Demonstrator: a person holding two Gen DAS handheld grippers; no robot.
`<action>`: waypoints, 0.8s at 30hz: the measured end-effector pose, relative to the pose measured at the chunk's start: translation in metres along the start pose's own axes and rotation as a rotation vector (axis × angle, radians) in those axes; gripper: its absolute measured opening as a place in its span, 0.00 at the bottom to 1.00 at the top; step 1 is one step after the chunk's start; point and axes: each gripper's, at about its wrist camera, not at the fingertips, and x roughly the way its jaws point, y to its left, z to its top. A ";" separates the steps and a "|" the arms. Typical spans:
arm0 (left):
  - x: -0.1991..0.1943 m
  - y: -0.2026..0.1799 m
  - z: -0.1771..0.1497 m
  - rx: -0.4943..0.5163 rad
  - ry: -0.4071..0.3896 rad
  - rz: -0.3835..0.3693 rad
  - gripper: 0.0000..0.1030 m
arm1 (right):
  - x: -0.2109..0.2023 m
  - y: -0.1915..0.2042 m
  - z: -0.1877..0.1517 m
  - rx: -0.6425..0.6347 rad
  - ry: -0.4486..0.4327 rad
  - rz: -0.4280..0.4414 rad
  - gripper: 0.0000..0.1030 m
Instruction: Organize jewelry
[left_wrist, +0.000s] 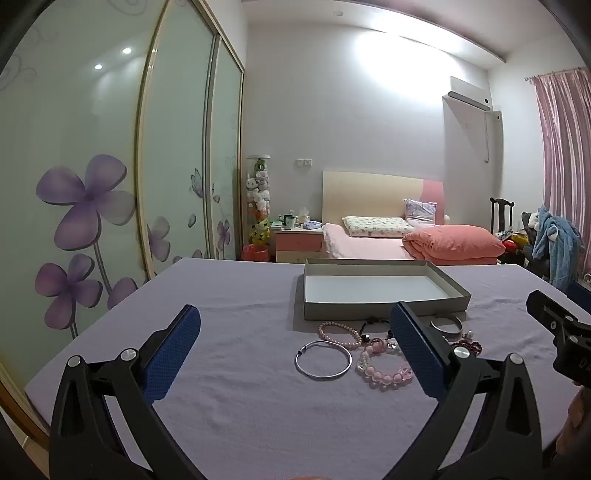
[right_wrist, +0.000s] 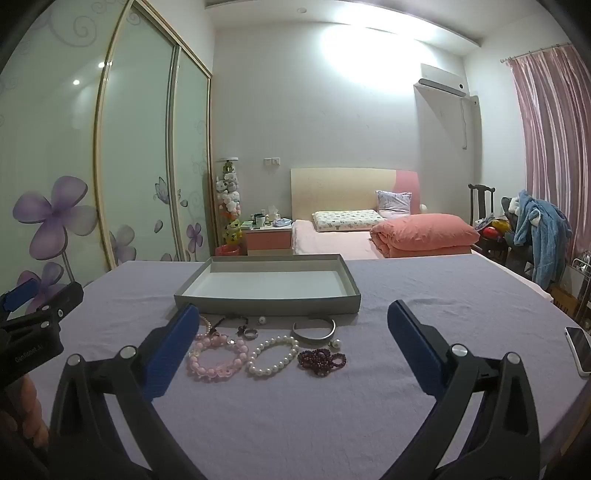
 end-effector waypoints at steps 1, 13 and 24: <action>0.000 0.000 0.000 -0.003 0.000 -0.001 0.98 | 0.000 0.000 0.000 0.000 0.000 0.000 0.96; 0.000 0.000 0.000 -0.002 0.000 -0.001 0.98 | 0.000 0.000 0.000 0.000 0.000 -0.001 0.96; 0.000 0.000 0.000 -0.002 0.001 -0.001 0.98 | -0.001 -0.001 -0.001 0.002 0.001 0.000 0.96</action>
